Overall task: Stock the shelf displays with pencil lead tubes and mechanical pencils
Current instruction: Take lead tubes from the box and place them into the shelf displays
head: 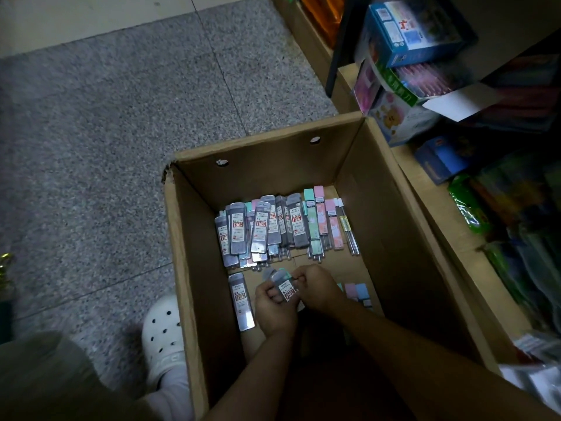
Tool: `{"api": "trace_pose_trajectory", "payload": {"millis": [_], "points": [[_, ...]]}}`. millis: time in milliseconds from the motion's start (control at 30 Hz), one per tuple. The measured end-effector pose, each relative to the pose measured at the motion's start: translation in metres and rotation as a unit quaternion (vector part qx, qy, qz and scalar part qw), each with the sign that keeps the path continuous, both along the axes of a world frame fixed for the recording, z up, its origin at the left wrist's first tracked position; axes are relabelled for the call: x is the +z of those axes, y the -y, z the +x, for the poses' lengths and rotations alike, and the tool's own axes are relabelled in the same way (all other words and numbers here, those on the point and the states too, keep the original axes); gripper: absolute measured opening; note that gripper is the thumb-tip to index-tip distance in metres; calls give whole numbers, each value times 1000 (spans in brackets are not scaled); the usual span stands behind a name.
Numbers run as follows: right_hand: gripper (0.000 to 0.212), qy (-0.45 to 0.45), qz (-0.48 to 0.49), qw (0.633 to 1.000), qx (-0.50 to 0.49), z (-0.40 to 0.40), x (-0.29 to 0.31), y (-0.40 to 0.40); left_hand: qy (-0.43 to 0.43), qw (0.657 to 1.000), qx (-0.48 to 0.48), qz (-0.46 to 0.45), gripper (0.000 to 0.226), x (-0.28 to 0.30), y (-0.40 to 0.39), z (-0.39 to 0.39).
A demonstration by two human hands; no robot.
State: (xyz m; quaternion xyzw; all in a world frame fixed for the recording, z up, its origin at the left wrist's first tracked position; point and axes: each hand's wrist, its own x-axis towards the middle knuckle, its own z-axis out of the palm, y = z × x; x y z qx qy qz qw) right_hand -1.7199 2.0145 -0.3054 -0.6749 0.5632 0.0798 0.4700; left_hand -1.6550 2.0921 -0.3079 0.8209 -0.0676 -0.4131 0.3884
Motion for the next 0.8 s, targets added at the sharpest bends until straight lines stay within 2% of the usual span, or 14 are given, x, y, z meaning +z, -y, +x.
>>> {"api": "trace_pose_trajectory", "payload": {"millis": [100,233,333,400,467,567,667,800], "points": [[19,-19,-29,999,-15,-10,13,5,-45,998,-15,-29,25,3,5,-4],[20,-8,-83,994,-66,-27,47,12,-141,985,-28,-96,13,26,19,-5],[32,20,-134,985,-105,-40,84,21,-163,973,-92,-135,13,55,33,4],[46,48,-159,979,-117,-48,114,26,-164,958,-162,-172,23,79,43,13],[53,89,-187,972,-109,-56,146,31,-135,932,-251,-223,38,108,57,25],[49,117,-229,962,-94,-69,199,40,-48,880,-399,-254,51,163,87,44],[41,138,-288,939,-125,-83,253,43,-52,839,-467,-273,49,225,113,47],[33,205,-336,899,-191,-102,320,39,-23,773,-522,-359,47,293,128,26]]}}
